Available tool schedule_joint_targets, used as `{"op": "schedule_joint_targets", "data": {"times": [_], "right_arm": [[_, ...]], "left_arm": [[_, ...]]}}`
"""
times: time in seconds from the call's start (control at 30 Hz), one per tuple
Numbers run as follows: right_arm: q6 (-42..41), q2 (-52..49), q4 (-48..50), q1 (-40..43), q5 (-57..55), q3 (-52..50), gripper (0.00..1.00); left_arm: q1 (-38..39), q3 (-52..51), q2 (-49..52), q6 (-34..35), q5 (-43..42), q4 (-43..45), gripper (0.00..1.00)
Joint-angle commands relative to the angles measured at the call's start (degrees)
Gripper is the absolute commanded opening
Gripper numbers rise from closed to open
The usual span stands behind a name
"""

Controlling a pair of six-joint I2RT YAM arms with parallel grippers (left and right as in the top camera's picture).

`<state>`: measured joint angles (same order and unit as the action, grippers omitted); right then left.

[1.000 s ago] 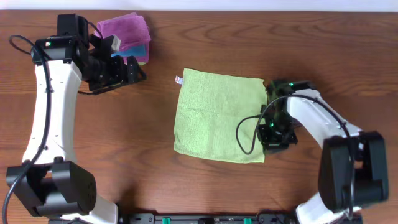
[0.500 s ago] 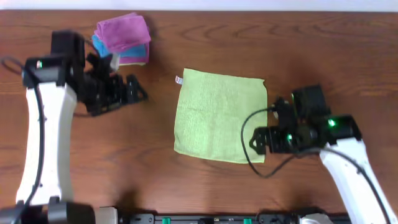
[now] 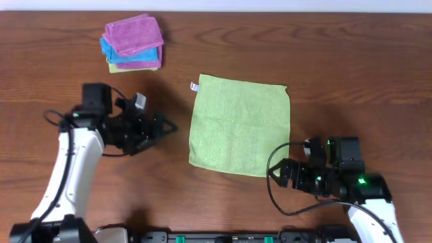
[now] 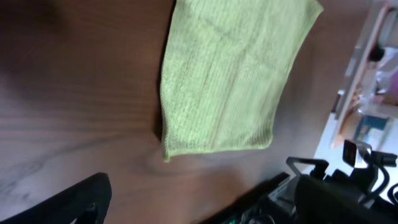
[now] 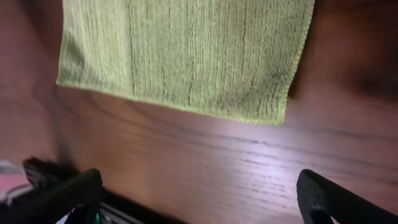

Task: Fold the cloth
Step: 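Withdraw the right gripper and bring the left gripper toward the cloth, then grasp the cloth's bottom-left and bottom-right corners with both grippers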

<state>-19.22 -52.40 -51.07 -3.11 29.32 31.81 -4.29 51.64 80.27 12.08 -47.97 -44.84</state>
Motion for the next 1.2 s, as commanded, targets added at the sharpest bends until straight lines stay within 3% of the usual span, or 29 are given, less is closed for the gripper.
{"op": "schedule_joint_targets", "data": {"times": [0.0, 0.2, 0.5, 1.17], "right_arm": [[-5.44, 0.44, 3.21, 0.59, 1.81, -2.16, 0.99], [-14.27, 0.39, 14.14, 0.59, 3.67, -7.69, 0.99], [-18.53, 0.37, 14.93, 0.57, -1.44, -10.47, 0.99], [-22.53, -11.32, 25.90, 0.57, -4.22, -10.97, 0.91]], "left_arm": [[0.85, -5.16, 0.52, 7.80, -3.28, 5.66, 0.95], [2.38, -9.49, 3.02, 14.75, -2.95, 14.95, 0.95], [8.57, -9.49, 10.12, 22.40, -1.44, 26.84, 0.95], [18.78, -9.49, 15.08, 29.97, 4.37, 31.45, 0.98]]}}
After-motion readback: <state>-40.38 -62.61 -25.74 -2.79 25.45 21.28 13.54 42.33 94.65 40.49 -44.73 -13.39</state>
